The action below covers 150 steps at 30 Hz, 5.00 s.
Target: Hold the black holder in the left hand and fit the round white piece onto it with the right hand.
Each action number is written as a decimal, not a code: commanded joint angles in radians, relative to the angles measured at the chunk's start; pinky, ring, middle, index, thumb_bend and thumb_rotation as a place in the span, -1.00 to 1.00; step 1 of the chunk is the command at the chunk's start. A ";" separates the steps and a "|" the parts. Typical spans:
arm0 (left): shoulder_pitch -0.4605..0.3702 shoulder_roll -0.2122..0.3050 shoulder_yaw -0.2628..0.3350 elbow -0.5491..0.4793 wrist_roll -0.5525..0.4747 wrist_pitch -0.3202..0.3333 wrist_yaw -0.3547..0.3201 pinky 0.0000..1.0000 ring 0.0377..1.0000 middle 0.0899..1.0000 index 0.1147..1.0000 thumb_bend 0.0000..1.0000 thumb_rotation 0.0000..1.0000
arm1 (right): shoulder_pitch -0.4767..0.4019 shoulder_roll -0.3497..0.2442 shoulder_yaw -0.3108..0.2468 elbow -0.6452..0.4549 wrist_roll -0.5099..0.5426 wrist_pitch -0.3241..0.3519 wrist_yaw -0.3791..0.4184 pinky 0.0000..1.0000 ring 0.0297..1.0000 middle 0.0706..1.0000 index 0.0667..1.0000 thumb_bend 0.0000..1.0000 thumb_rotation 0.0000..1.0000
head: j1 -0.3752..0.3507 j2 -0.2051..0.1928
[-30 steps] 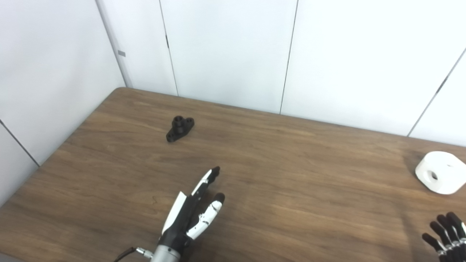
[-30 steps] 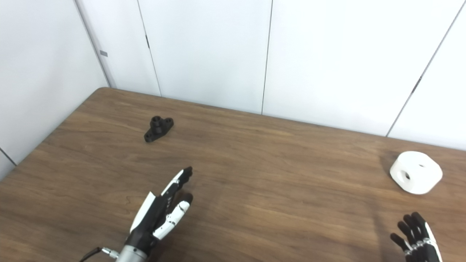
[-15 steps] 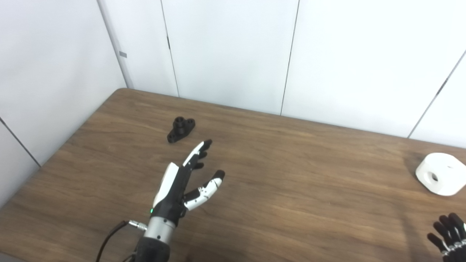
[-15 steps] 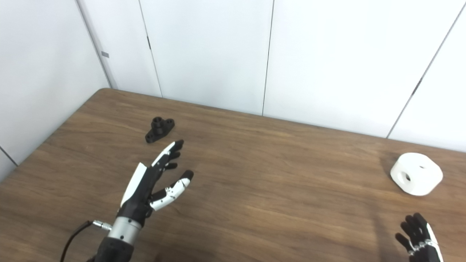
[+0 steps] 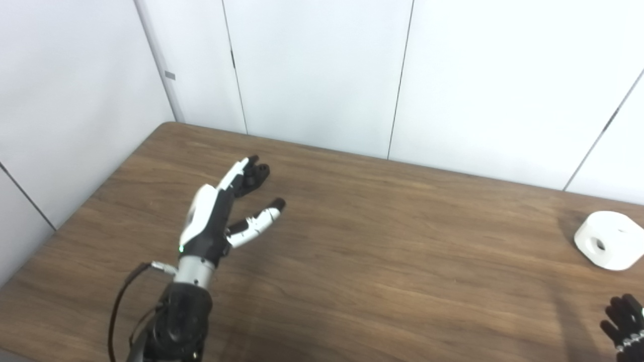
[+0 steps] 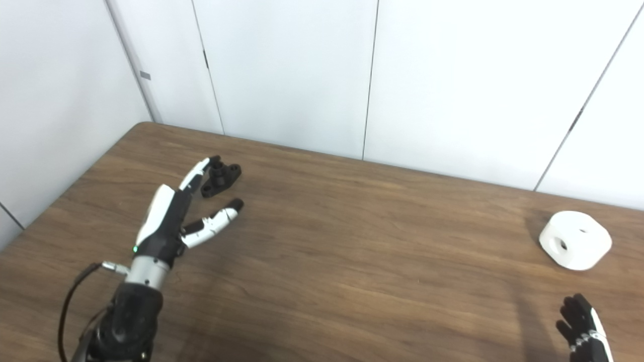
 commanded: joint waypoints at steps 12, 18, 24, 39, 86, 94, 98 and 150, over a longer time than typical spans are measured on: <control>-0.128 0.094 0.032 0.149 0.040 -0.064 0.075 1.00 1.00 0.97 0.82 0.41 -0.04 | -0.017 0.023 0.018 0.100 0.063 0.047 0.018 0.91 1.00 0.97 0.97 0.31 1.00 | -0.018 -0.010; -0.182 0.123 0.002 0.289 0.163 -0.079 0.167 0.96 1.00 0.92 0.78 0.54 -0.04 | -0.016 0.022 0.017 0.101 0.081 0.057 0.023 0.91 1.00 0.97 0.96 0.32 1.00 | -0.024 -0.011; -0.225 0.145 -0.035 0.391 0.248 -0.047 0.203 1.00 1.00 0.89 0.76 0.60 -0.06 | -0.014 0.024 0.017 0.096 0.092 0.065 0.029 0.88 0.99 0.98 0.96 0.34 1.00 | -0.026 -0.006; -0.334 0.175 -0.089 0.614 0.276 0.064 0.199 1.00 1.00 0.94 0.77 0.65 -0.04 | -0.012 0.034 0.012 0.102 0.076 0.052 0.017 0.94 0.99 0.97 1.00 0.32 1.00 | -0.039 -0.011; -0.446 0.211 -0.187 0.744 0.190 0.200 0.170 1.00 1.00 0.87 0.38 0.62 -0.18 | -0.018 0.039 0.017 0.122 -0.005 0.021 -0.018 0.95 0.99 0.95 1.00 0.06 1.00 | -0.061 -0.014; -0.439 0.215 -0.185 0.728 0.198 0.211 0.153 1.00 1.00 0.88 0.36 0.60 -0.20 | -0.018 0.040 0.013 0.118 -0.028 0.028 -0.032 0.96 0.98 0.94 1.00 0.09 1.00 | -0.058 -0.008; -0.436 0.212 -0.179 0.724 0.207 0.212 0.140 1.00 1.00 0.89 0.32 0.60 -0.20 | -0.018 0.035 0.016 0.121 -0.005 0.021 -0.023 0.99 0.99 0.95 1.00 0.06 1.00 | -0.059 -0.002; -0.266 0.263 -0.212 0.408 0.165 0.144 0.018 0.51 0.68 0.57 -0.16 0.03 -0.91 | -0.024 0.041 0.023 0.115 -0.038 0.025 -0.045 0.78 0.90 0.87 0.96 0.14 1.00 | -0.116 0.013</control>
